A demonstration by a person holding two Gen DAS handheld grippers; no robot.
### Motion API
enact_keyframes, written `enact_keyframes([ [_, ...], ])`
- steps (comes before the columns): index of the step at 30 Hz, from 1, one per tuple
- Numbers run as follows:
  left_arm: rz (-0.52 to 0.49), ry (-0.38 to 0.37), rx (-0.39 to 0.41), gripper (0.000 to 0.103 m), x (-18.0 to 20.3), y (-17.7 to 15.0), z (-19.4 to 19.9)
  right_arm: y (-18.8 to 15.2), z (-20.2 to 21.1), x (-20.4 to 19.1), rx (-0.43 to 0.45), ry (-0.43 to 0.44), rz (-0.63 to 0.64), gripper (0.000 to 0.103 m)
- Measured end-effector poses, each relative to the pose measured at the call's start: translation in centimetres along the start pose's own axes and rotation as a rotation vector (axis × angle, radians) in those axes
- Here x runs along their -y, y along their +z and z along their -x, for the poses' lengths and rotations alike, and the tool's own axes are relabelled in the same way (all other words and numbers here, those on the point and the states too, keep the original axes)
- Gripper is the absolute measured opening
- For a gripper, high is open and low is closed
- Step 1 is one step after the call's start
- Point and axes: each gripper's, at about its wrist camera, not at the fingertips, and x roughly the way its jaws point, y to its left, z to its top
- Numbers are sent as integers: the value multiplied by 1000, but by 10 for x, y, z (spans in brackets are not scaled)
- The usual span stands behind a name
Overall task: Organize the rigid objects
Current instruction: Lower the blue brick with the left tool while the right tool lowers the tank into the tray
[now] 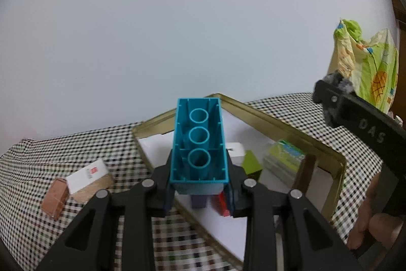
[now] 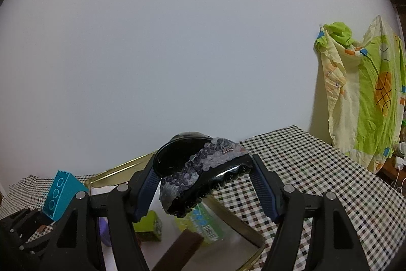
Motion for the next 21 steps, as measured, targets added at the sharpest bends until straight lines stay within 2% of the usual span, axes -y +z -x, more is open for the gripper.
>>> enact_keyframes([
  [7,-20,-27,-41,31,13,1,-14,-4,-8,-6,-42,0,42,71],
  [17,-25,-20,-53,31,16,8,-26,-8,-18,-12,-90,-6,78,71],
  [21,-11,-34,-81,31,20,16,-41,-10,-23,-13,-116,4,80,71],
])
